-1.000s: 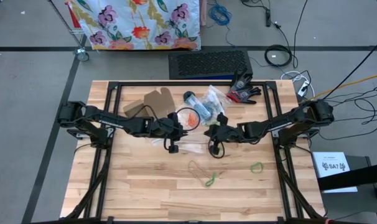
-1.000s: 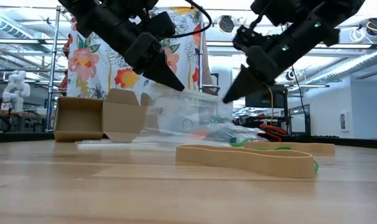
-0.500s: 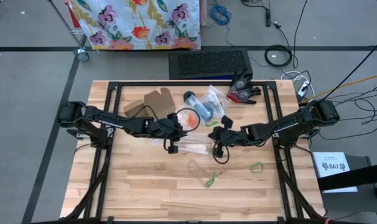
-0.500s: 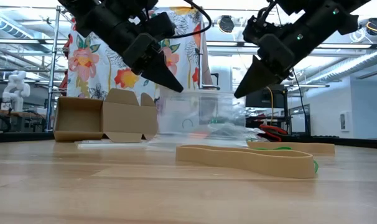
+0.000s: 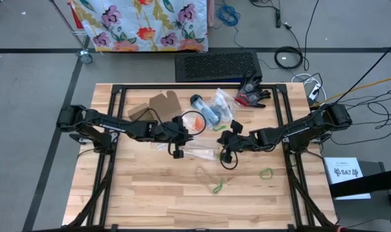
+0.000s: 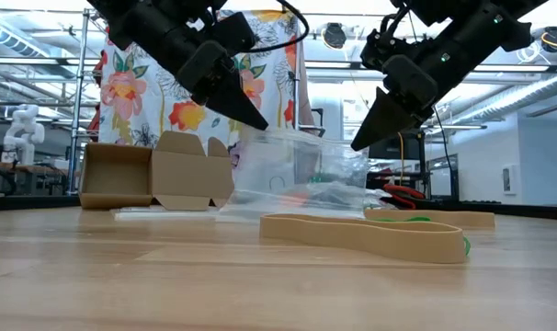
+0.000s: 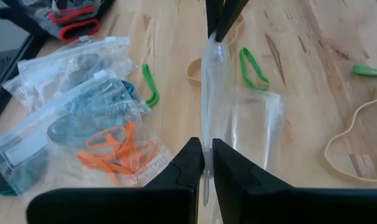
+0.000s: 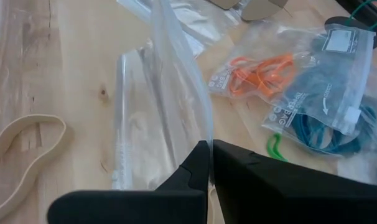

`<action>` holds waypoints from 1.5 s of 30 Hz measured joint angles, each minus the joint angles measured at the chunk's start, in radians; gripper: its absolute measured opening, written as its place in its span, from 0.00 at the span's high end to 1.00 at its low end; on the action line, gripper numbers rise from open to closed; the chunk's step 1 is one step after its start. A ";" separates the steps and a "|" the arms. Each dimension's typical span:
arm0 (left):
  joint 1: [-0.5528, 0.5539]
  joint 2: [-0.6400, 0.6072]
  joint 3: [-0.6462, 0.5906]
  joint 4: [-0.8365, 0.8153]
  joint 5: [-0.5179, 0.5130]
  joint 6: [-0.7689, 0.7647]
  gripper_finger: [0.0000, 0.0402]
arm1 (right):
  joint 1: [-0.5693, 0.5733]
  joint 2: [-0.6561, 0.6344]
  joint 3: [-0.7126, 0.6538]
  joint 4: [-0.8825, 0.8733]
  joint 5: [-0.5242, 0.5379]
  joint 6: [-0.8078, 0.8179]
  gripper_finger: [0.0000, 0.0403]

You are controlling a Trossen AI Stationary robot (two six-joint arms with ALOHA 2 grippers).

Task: Sort rubber bands
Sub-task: Open the transparent zip bag

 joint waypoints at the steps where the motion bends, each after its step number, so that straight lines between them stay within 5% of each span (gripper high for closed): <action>1: 0.000 0.000 0.000 0.001 0.000 -0.015 0.92 | 0.000 0.000 0.000 0.000 0.000 0.000 1.00; 15: 0.037 0.000 0.000 0.120 -0.014 -0.069 0.60 | 0.000 0.000 -0.001 0.058 -0.002 -0.040 1.00; 26: 0.091 0.000 0.000 0.113 0.171 -0.116 0.59 | 0.012 0.000 -0.001 0.185 0.001 -0.305 1.00; 42: 0.091 0.001 0.000 0.030 0.165 -0.120 0.59 | 0.006 0.001 -0.001 0.265 -0.008 -0.334 1.00; 45: 0.091 0.001 0.000 0.043 0.159 -0.110 0.59 | -0.001 0.001 -0.001 0.331 -0.087 -0.355 1.00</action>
